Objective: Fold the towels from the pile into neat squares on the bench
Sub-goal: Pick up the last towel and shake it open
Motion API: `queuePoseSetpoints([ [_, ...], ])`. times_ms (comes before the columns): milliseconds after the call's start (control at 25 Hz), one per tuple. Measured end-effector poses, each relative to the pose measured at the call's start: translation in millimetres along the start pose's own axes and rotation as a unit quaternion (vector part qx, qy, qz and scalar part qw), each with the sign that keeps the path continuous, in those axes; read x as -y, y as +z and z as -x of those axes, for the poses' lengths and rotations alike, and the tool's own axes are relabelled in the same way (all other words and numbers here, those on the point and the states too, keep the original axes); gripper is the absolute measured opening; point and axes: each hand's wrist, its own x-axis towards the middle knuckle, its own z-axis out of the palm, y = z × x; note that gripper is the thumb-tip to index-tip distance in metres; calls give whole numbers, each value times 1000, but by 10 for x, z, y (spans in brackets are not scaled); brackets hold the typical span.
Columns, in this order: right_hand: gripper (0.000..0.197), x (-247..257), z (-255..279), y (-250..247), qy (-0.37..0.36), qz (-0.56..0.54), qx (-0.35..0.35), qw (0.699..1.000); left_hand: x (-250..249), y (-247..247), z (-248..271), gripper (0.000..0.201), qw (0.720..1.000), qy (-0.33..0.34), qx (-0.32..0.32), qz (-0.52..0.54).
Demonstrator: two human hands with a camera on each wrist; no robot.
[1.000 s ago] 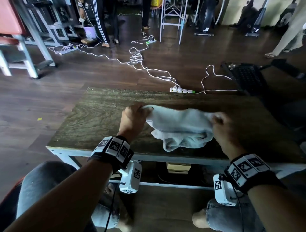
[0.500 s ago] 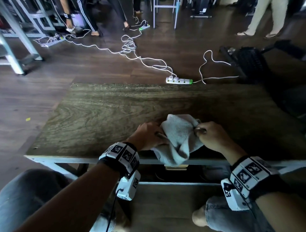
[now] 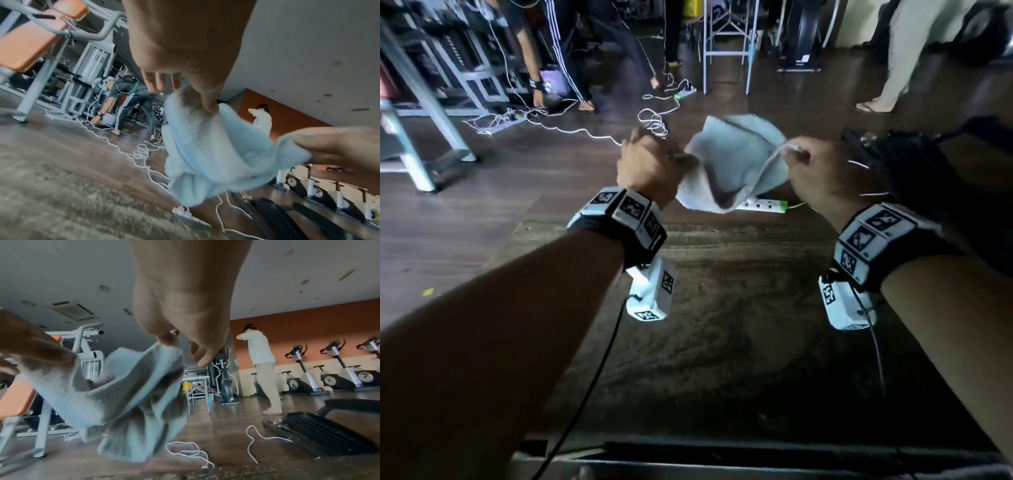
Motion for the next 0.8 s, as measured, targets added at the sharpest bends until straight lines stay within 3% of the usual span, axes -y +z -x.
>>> queuePoseSetpoints([
  [80,25,-88,-106,-95,-7,37,-38,999,119,-123,-142,36,999,-53,-9,1],
  [160,26,-263,-130,-111,38,32,-43,998,286,-203,-190,27,995,-100,-1,31],
  [280,27,-448,-73,-28,134,-71,3,988,438,-205,-117,17,964,-162,65,199],
  [360,26,-414,-12,2,183,-156,35,970,492,-172,-98,14,944,-183,71,266],
  [480,27,-273,8,-22,175,-190,44,965,514,-224,-180,19,940,-144,9,308],
  [640,29,-204,27,-82,112,-186,-1,976,520,-392,-180,32,984,-38,-101,145],
  [720,31,-252,138,-126,110,-154,27,982,575,-449,-3,34,992,-14,-77,100],
  [800,29,-313,367,-198,106,-72,76,989,672,-507,268,21,997,-2,-21,69],
])
